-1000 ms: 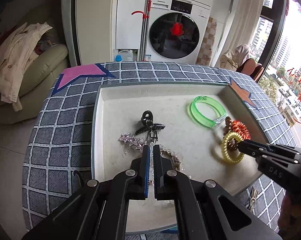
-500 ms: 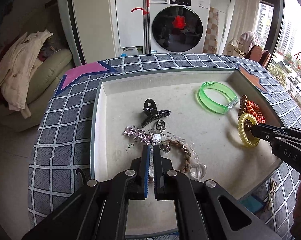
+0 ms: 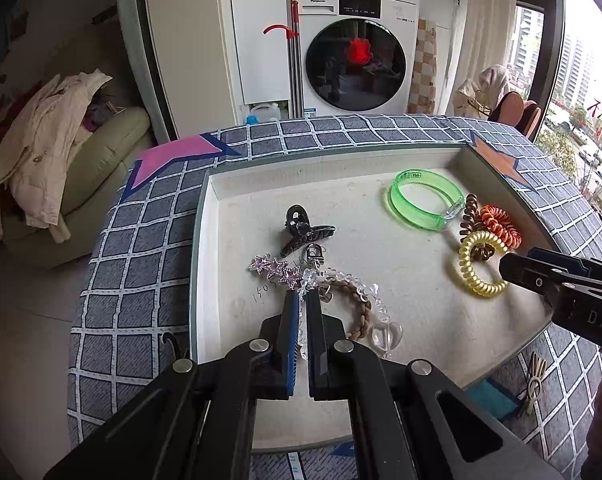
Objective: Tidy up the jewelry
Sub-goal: 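Open the right tool to release the gold coil while the left tool holds the crystal bracelet, then lower the crystal bracelet onto the braided bracelet and open the left tool, then move the left tool to the silver ball charm while the right tool approaches the yellow cord keychain, then grasp the silver ball charm with the left tool while the right tool grasps the yellow cord keychain, then carry the silver charm with the left tool while the right tool carries the yellow keychain into the tray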
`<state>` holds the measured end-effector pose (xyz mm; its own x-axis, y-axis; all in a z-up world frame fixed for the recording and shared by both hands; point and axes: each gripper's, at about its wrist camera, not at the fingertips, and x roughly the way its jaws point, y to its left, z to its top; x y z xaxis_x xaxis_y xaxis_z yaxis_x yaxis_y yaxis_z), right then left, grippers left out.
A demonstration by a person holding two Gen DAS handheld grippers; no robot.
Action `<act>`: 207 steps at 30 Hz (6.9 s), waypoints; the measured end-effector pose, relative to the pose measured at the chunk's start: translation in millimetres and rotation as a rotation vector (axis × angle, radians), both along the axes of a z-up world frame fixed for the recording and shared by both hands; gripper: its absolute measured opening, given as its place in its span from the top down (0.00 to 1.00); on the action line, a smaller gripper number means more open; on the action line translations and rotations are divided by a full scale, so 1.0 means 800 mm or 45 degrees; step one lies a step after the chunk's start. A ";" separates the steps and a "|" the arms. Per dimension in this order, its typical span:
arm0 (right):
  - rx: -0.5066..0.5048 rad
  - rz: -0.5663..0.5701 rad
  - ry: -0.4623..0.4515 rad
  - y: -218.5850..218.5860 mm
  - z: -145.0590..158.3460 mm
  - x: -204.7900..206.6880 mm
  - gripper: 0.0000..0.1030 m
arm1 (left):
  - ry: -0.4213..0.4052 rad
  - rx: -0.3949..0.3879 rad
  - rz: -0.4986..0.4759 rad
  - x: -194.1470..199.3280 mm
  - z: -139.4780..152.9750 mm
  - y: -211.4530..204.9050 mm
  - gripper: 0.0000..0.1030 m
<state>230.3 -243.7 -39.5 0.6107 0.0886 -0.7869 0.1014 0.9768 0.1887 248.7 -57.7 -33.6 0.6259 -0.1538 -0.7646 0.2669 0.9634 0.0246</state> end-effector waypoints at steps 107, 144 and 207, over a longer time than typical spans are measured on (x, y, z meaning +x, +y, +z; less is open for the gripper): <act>-0.127 0.235 0.105 0.045 -0.031 -0.229 0.33 | 0.059 0.043 -0.232 -0.180 -0.041 0.004 0.00; -0.231 0.239 0.076 0.048 -0.031 -0.240 0.86 | 0.104 -0.019 -0.408 -0.181 -0.042 -0.056 0.57; -0.007 0.203 -0.141 0.025 0.081 -0.111 0.86 | -0.030 -0.222 -0.114 -0.082 0.054 0.038 0.69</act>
<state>141.7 -223.6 25.1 0.6720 0.1868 -0.7166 -0.0756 0.9799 0.1844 183.3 -27.7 9.9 0.6211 -0.3385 -0.7068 0.3533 0.9260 -0.1330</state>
